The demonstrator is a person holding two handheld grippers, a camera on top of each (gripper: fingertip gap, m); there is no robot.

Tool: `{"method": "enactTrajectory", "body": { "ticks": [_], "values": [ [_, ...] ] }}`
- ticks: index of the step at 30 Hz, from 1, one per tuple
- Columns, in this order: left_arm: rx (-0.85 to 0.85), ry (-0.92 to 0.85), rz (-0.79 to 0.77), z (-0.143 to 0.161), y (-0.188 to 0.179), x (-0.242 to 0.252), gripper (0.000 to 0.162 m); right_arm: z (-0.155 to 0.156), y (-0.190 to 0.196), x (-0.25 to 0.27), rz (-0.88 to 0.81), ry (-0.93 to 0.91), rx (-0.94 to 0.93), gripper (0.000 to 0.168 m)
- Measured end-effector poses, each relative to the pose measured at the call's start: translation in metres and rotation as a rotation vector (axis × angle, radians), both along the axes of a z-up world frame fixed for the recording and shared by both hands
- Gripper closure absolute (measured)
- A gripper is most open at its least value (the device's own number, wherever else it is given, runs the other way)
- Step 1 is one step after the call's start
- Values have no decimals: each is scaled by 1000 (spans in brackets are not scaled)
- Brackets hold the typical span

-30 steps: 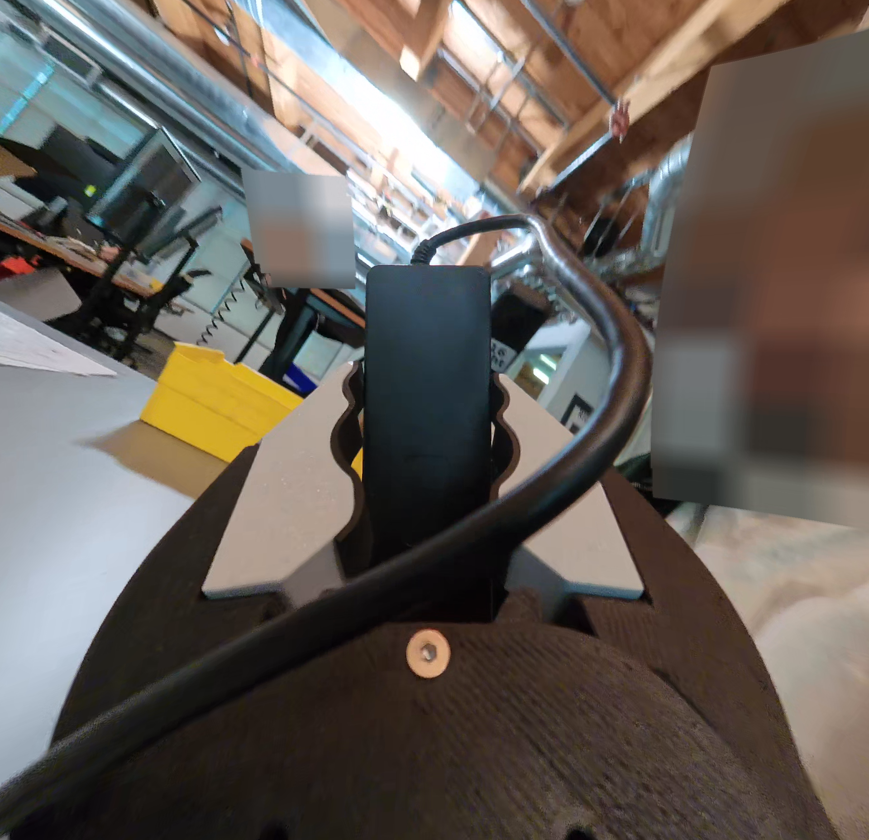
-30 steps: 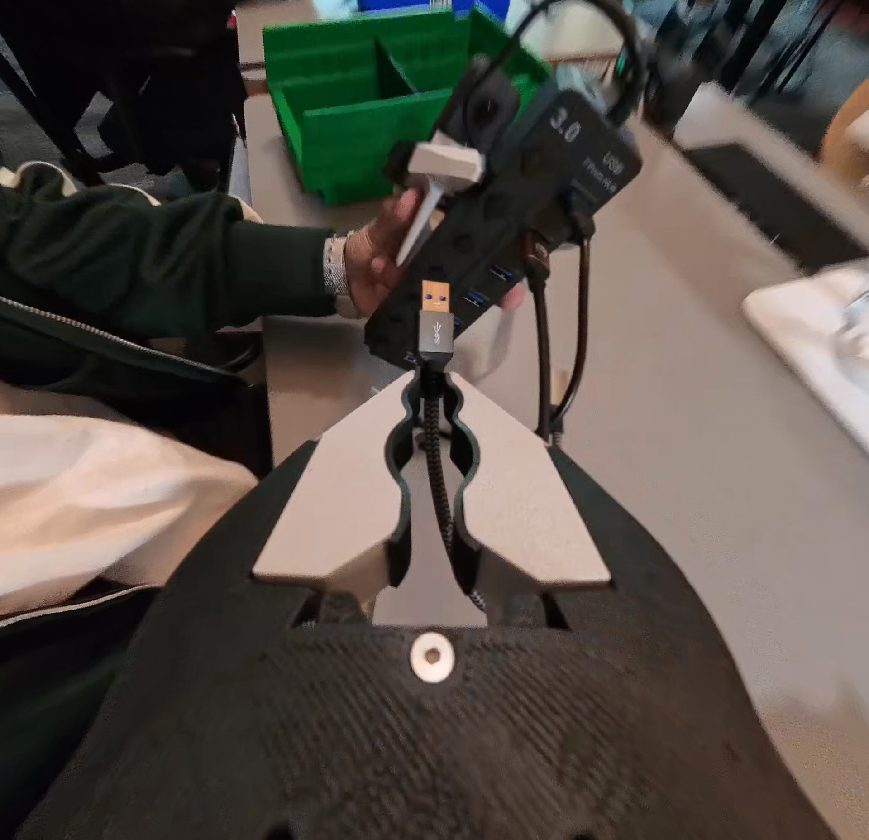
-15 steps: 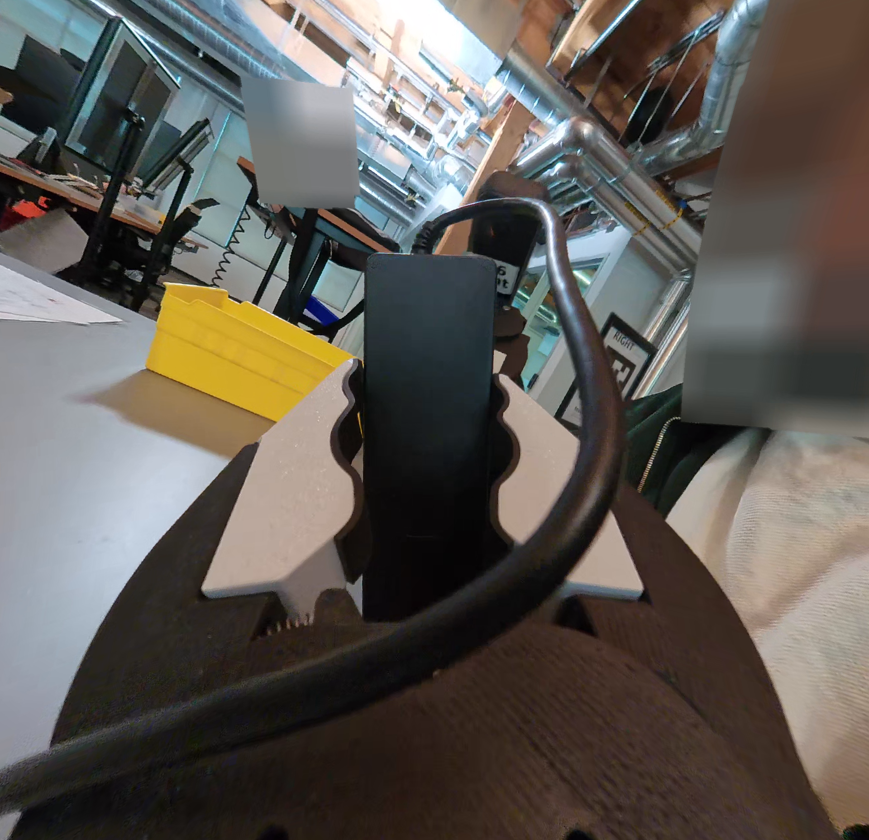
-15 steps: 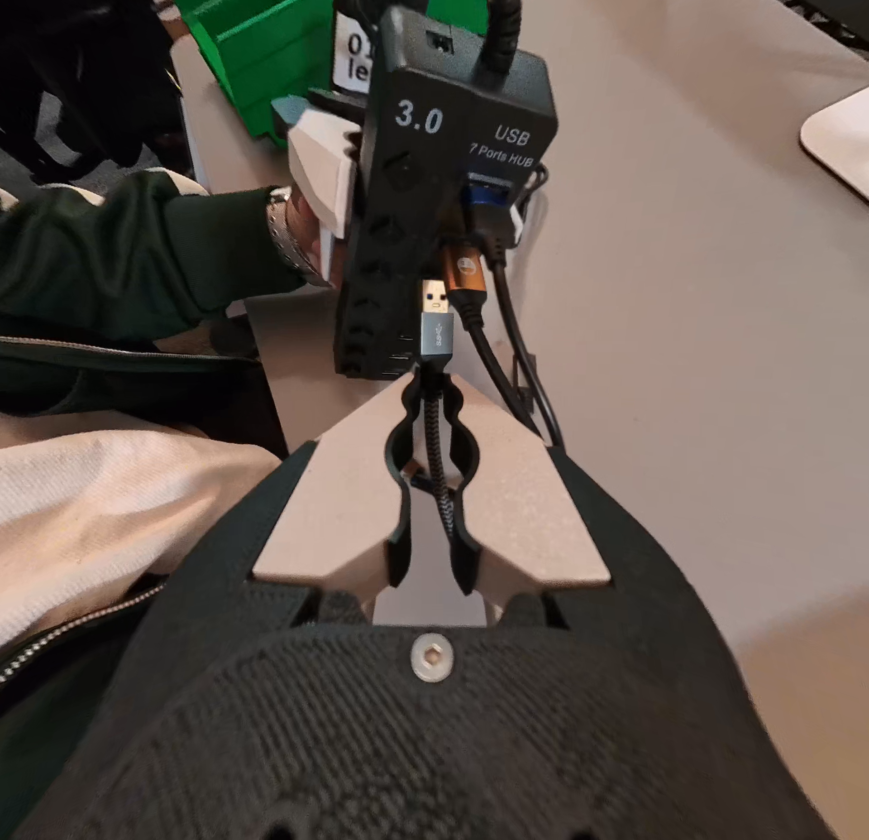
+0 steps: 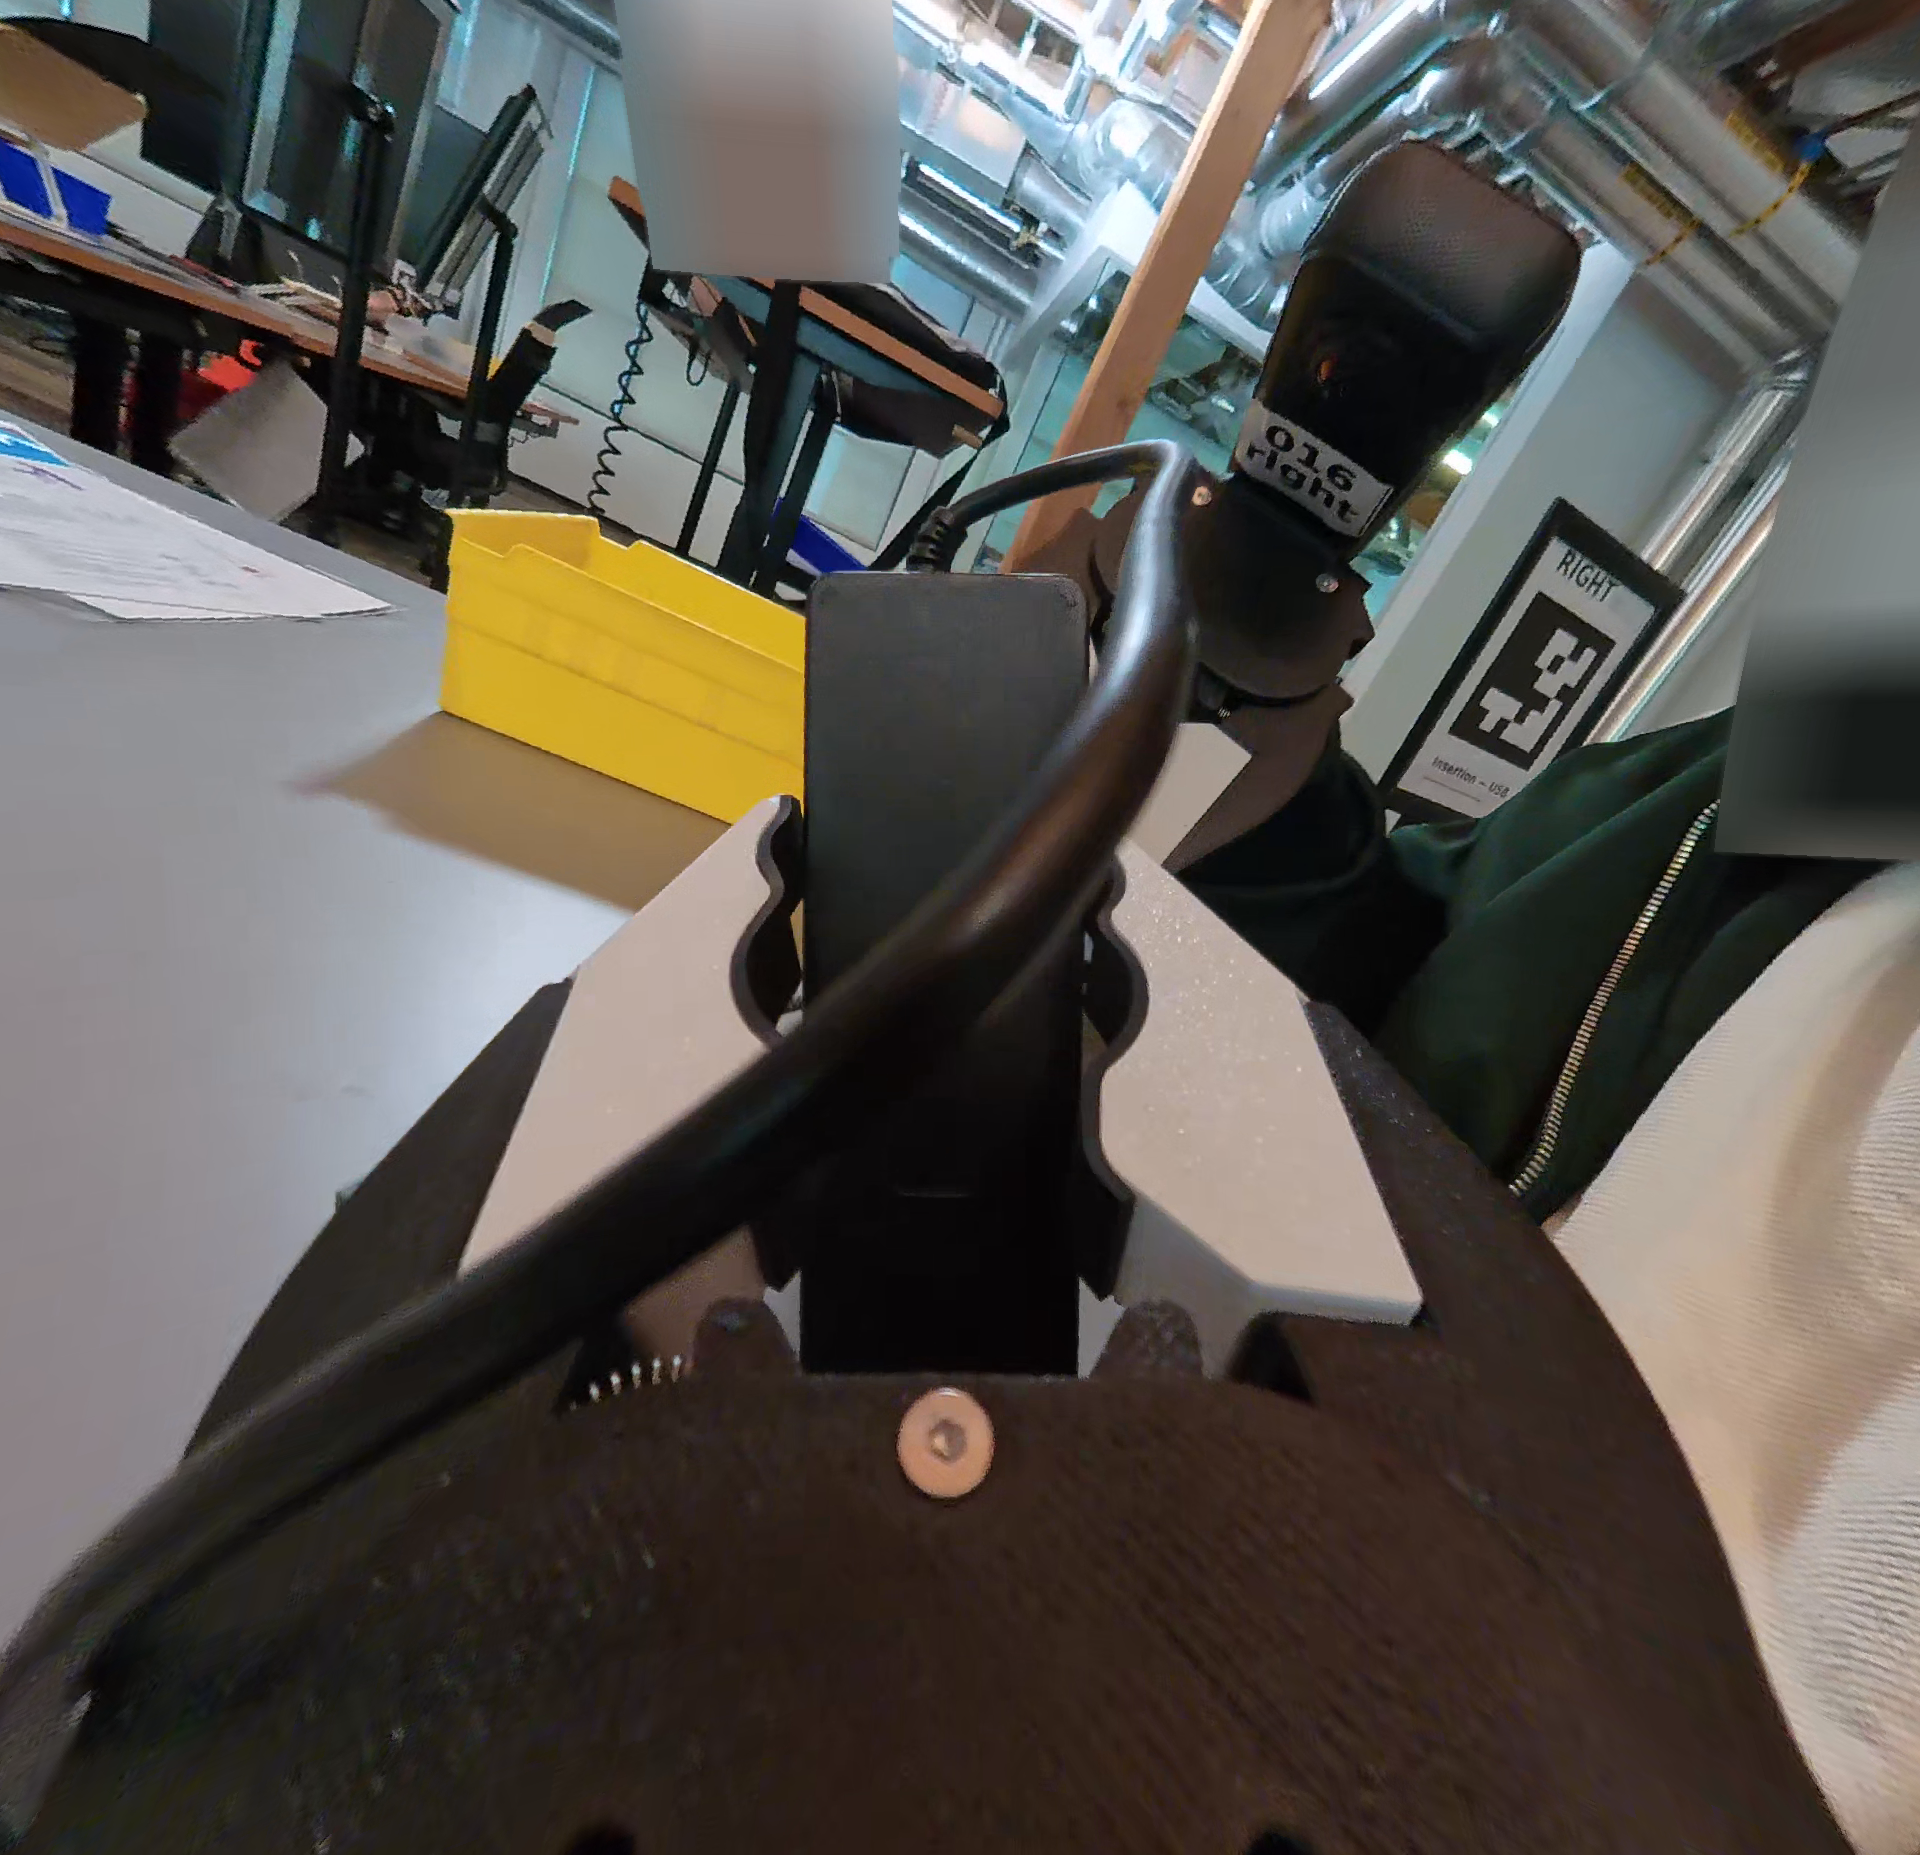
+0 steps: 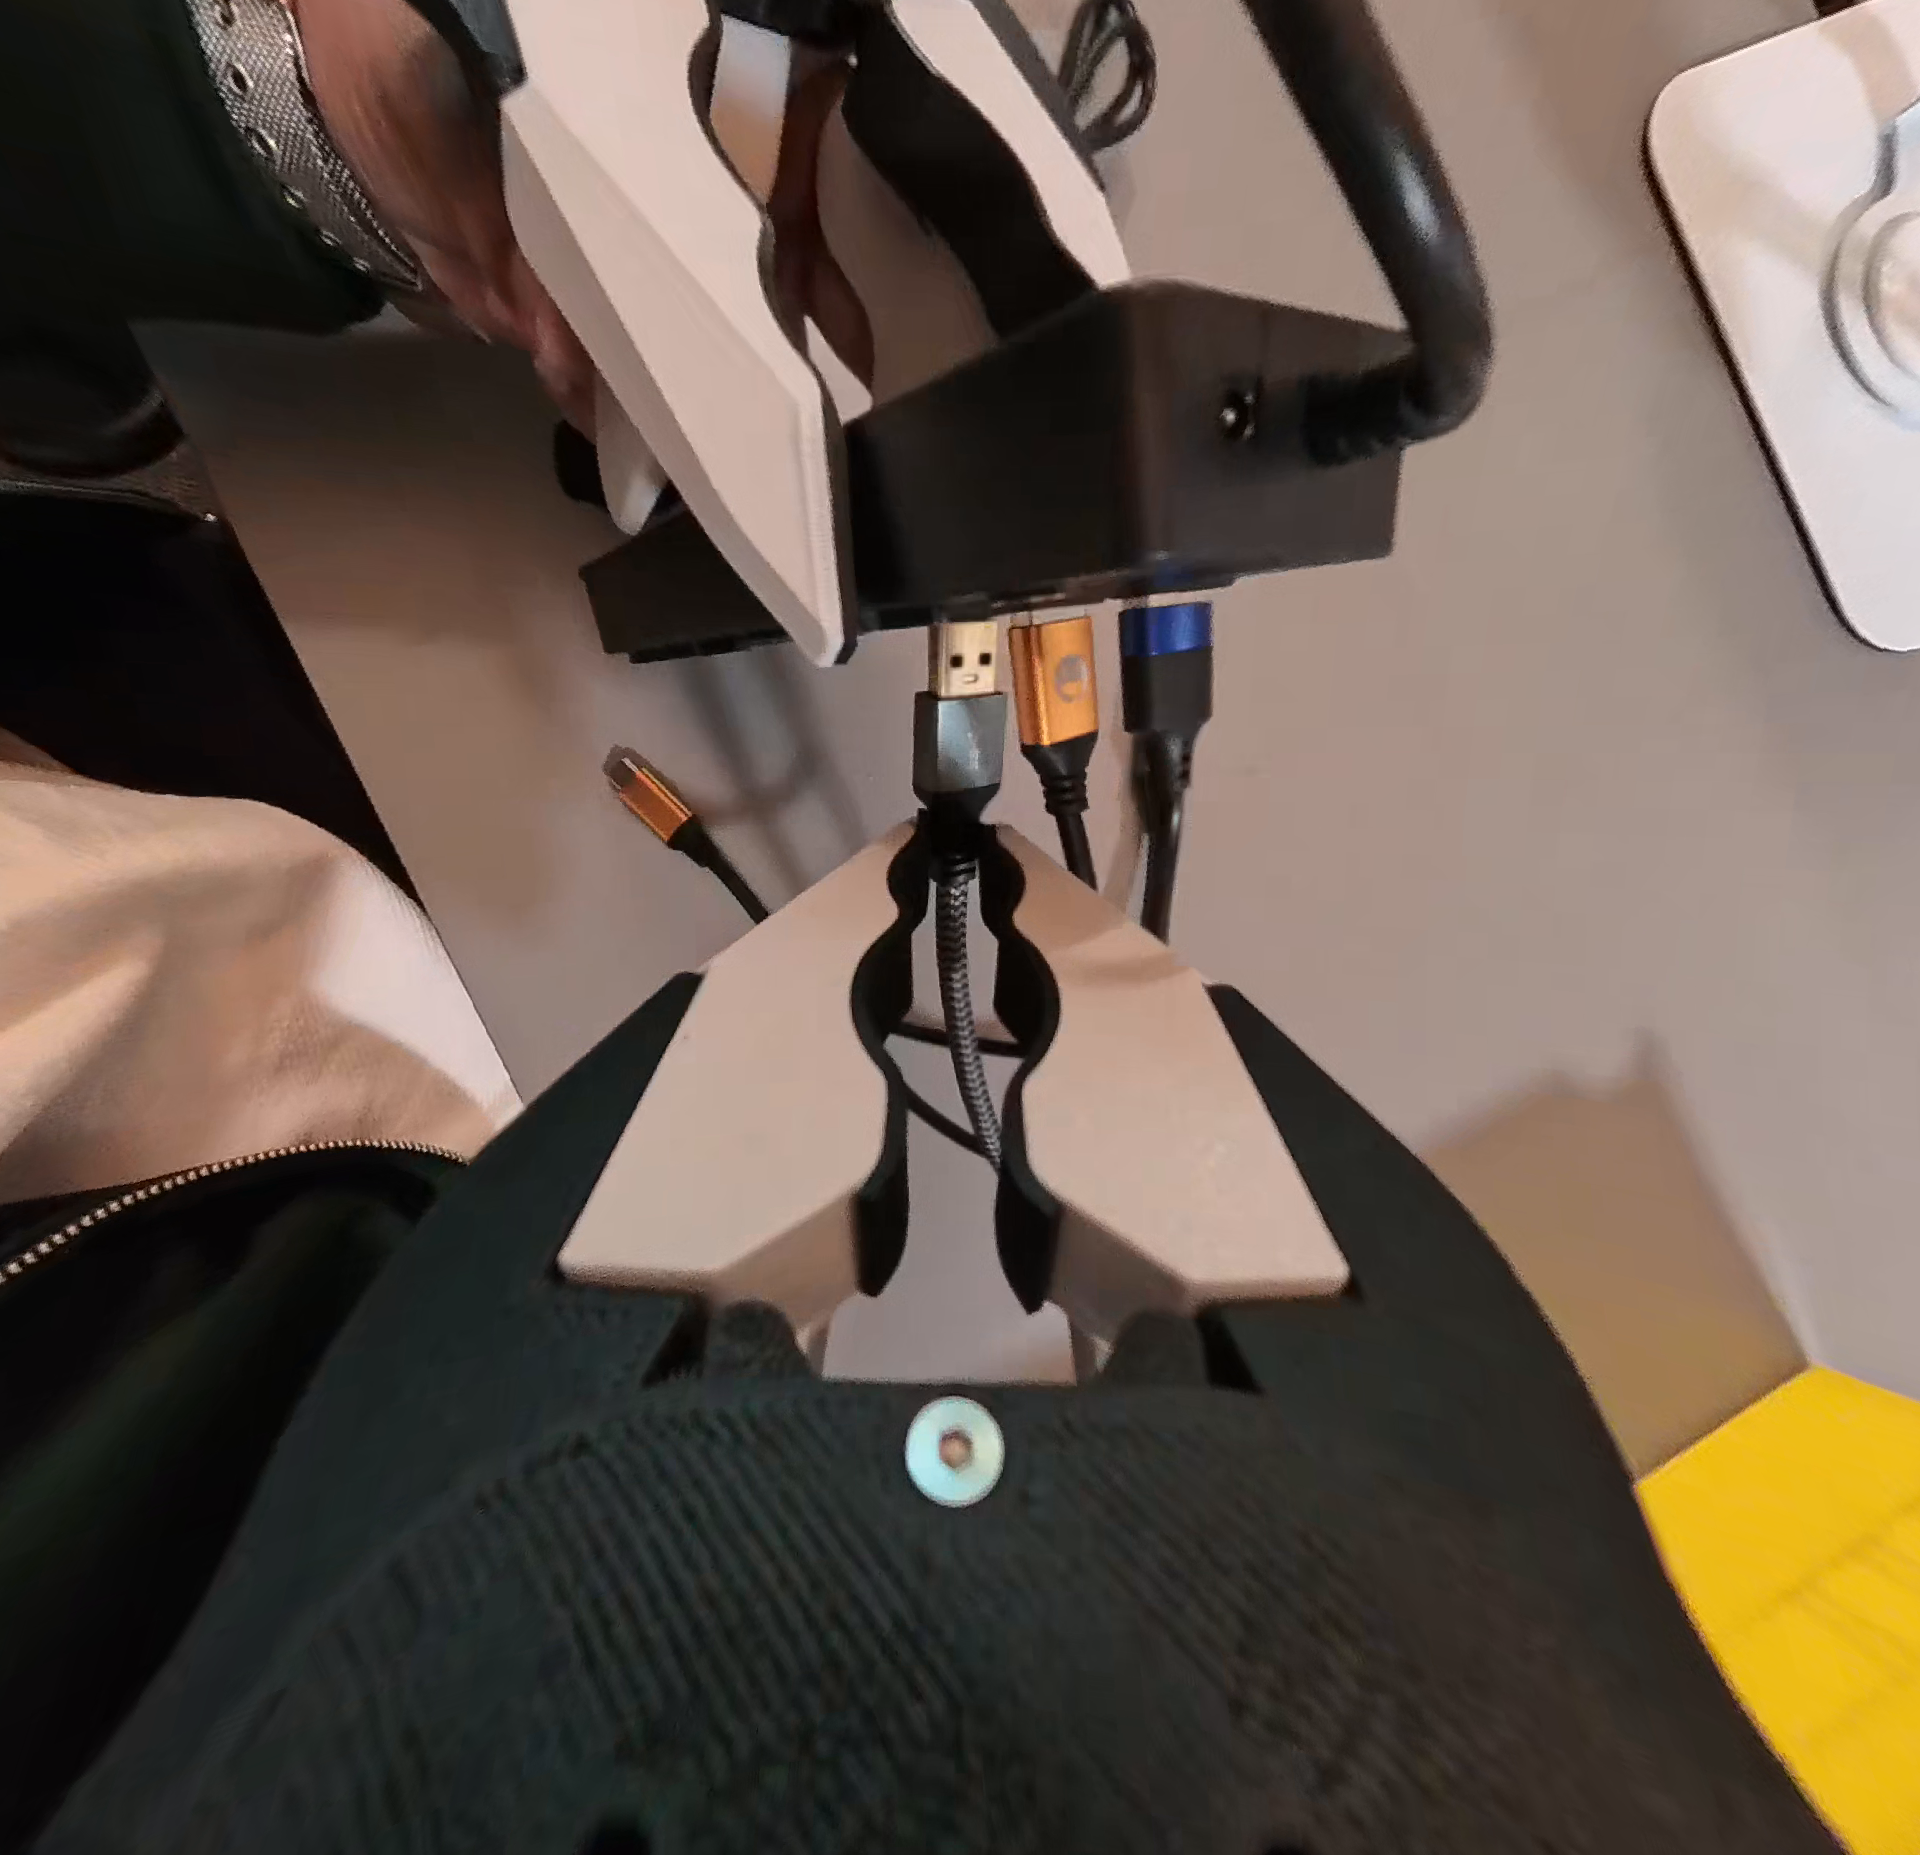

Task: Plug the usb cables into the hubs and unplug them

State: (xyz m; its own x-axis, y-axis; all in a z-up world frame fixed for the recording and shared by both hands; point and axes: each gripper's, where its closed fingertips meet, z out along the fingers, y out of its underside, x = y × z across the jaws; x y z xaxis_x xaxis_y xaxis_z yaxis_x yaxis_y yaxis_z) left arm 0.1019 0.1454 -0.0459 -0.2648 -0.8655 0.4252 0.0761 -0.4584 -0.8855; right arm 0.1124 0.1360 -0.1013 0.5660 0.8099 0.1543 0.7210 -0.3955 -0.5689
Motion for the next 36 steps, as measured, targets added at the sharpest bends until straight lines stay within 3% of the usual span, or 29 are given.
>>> {"method": "enactTrajectory", "body": {
  "ticks": [18,29,32,36],
  "values": [
    [-80,24,-69,-6,0,-5,114,11,-5,-4,97,99,12,161],
    [-189,-123,-72,16,13,-20,115,29,0,-20,75,384,-37,161],
    [-179,-108,-70,14,11,-17,109,23,-1,-19,81,336,-37,161],
    [-185,-104,-68,13,12,-16,115,16,2,-17,75,211,40,161]
  ]
}}
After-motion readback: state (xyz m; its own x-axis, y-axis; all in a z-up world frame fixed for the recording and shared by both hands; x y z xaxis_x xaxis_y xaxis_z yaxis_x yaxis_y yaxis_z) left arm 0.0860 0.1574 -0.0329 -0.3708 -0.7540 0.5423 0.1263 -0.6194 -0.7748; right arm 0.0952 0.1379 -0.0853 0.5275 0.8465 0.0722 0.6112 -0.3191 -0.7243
